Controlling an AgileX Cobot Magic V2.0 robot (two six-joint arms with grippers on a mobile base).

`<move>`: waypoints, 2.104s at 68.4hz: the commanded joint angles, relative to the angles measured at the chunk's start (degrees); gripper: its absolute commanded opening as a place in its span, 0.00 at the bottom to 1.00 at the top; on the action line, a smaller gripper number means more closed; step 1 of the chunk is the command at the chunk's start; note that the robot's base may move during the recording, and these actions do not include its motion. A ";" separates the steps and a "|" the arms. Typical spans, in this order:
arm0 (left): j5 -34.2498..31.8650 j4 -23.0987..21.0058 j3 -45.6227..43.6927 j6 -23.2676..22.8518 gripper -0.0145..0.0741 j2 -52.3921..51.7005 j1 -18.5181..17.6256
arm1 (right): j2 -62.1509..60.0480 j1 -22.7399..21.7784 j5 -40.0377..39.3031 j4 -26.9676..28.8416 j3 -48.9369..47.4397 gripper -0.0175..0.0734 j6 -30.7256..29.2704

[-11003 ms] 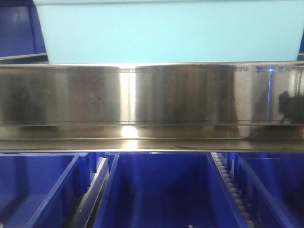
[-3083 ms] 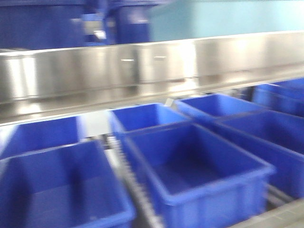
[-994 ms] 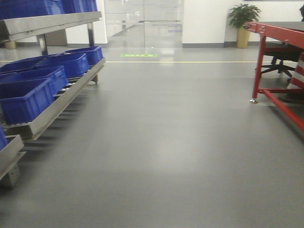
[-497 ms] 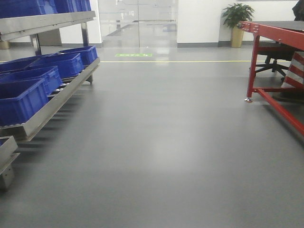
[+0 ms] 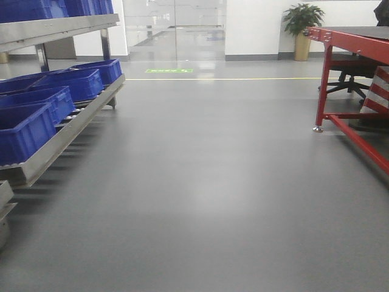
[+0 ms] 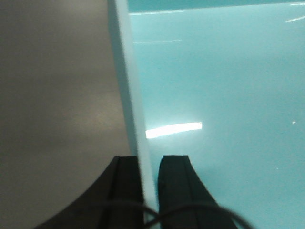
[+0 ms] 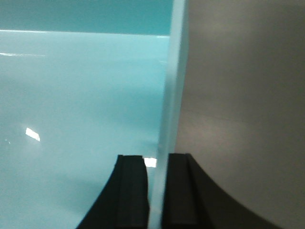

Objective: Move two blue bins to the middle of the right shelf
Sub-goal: 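Drive along the aisle holding the teal bin in both grippers, then turn the base toward the other bin rack and approach it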

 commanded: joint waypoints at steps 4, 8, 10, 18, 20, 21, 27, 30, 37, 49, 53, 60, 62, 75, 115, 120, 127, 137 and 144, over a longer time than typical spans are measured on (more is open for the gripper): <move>-0.89 0.99 -0.74 0.80 0.04 -0.92 0.06 | -0.86 -0.47 -2.18 -1.36 -0.59 0.02 -0.97; -0.89 0.99 -0.74 0.80 0.04 -0.92 0.06 | -0.86 -0.47 -2.18 -1.36 -0.59 0.02 -0.97; -0.89 0.99 -0.74 0.80 0.04 -0.92 0.06 | -0.86 -0.47 -2.18 -1.36 -0.59 0.02 -0.97; -0.89 0.99 -0.74 0.80 0.04 -0.92 0.06 | -0.86 -0.47 -2.18 -1.36 -0.59 0.02 -0.97; -0.89 0.99 -0.74 0.80 0.04 -0.92 0.06 | -0.86 -0.47 -2.18 -1.36 -0.59 0.02 -0.97; -0.89 0.99 -0.74 0.80 0.04 -0.92 0.06 | -0.86 -0.47 -2.18 -1.36 -0.59 0.02 -0.97; -0.89 1.13 -0.74 0.80 0.04 -0.92 0.06 | -0.86 -0.47 -2.18 -1.36 -0.59 0.02 -0.97; -0.89 1.13 -0.74 0.80 0.04 -0.92 0.06 | -0.86 -0.47 -2.18 -1.36 -0.59 0.02 -0.97; -0.89 1.13 -0.74 0.80 0.04 -0.92 0.06 | -0.86 -0.47 -2.18 -1.36 -0.59 0.02 -0.97; -0.89 1.28 -0.74 0.80 0.04 -0.92 0.06 | -0.86 -0.47 -2.18 -1.36 -0.59 0.02 -0.97; -0.89 1.28 -0.74 0.80 0.04 -0.92 0.06 | -0.86 -0.47 -2.18 -1.36 -0.59 0.02 -0.97; -0.89 1.28 -0.74 0.80 0.04 -0.92 0.06 | -0.86 -0.47 -2.18 -1.36 -0.59 0.02 -0.97; -0.89 1.28 -0.74 0.80 0.04 -0.92 0.06 | -0.86 -0.47 -2.18 -1.36 -0.59 0.02 -0.97; -0.89 1.28 -0.74 0.80 0.04 -0.92 0.06 | -0.86 -0.47 -2.18 -1.36 -0.59 0.02 -0.97; -0.89 1.28 -0.74 0.80 0.04 -0.92 0.06 | -0.86 -0.47 -2.18 -1.36 -0.59 0.02 -0.97; -0.89 1.28 -0.74 0.80 0.04 -0.82 0.06 | -0.86 -0.47 -2.18 -1.36 -0.59 0.02 -0.97; -0.89 1.28 -0.74 0.80 0.04 -0.82 0.06 | -0.86 -0.47 -2.31 -1.36 -0.59 0.02 -0.97; -0.89 1.28 -0.74 0.80 0.04 -0.82 0.06 | -0.86 -0.47 -2.54 -1.36 -0.59 0.02 -0.97; -3.54 1.28 -0.74 0.80 0.04 -0.82 0.06 | -0.86 -0.47 -2.66 -1.36 -0.59 0.02 -0.97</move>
